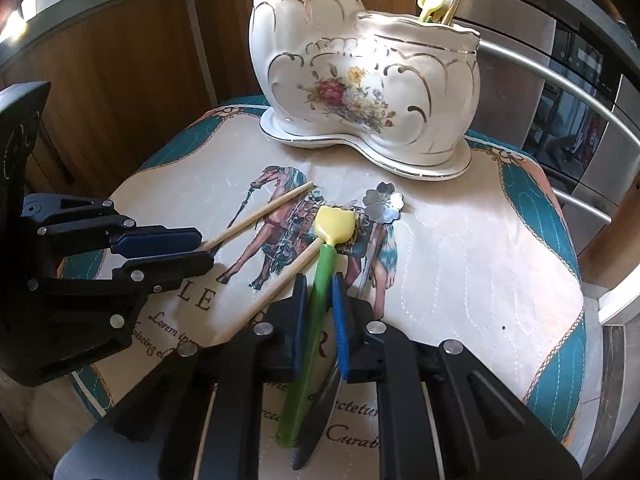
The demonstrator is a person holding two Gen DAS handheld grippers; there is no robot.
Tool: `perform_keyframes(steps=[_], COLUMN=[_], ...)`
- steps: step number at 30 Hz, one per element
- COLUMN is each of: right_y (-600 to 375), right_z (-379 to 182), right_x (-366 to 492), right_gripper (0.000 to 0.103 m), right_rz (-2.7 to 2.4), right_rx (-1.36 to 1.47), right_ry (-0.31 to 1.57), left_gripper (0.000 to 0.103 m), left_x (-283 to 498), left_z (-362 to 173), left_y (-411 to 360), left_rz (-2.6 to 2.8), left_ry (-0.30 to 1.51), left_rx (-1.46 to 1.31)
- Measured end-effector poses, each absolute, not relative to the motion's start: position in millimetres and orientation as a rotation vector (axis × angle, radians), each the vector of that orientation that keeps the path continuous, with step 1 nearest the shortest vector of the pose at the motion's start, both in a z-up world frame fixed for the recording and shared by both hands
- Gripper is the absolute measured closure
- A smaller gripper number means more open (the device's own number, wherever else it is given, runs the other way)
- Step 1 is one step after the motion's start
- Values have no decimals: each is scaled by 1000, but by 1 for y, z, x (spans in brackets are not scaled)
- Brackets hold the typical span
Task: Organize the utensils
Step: 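Lift the chopstick with the left tool while the right tool lifts the green utensil, then insert the chopstick into the tall pot with left while right lowers green utensil into small pot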
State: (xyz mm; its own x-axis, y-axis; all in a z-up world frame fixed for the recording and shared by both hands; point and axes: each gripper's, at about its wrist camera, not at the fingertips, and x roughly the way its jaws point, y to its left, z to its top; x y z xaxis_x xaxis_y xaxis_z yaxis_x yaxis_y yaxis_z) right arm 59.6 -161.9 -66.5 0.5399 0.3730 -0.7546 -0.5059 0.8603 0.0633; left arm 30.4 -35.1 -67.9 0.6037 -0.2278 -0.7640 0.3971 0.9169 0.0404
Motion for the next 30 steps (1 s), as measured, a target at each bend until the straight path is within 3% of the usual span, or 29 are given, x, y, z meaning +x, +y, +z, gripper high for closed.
perform_keyframes(steps=[3, 21, 30], right_y=[-164, -234, -233], right_z=[-64, 16, 51], right_x=[58, 35, 63], right_gripper=[93, 93, 93], right_rz=[521, 484, 464], right_rx=[-152, 151, 173], right_ry=[840, 409, 282], left_gripper=[98, 98, 98], left_x=[30, 9, 26], left_z=[-68, -3, 43], left_y=[-33, 28, 60], left_rz=[-346, -318, -244], left_ry=[841, 650, 396], left_rx=[218, 39, -88])
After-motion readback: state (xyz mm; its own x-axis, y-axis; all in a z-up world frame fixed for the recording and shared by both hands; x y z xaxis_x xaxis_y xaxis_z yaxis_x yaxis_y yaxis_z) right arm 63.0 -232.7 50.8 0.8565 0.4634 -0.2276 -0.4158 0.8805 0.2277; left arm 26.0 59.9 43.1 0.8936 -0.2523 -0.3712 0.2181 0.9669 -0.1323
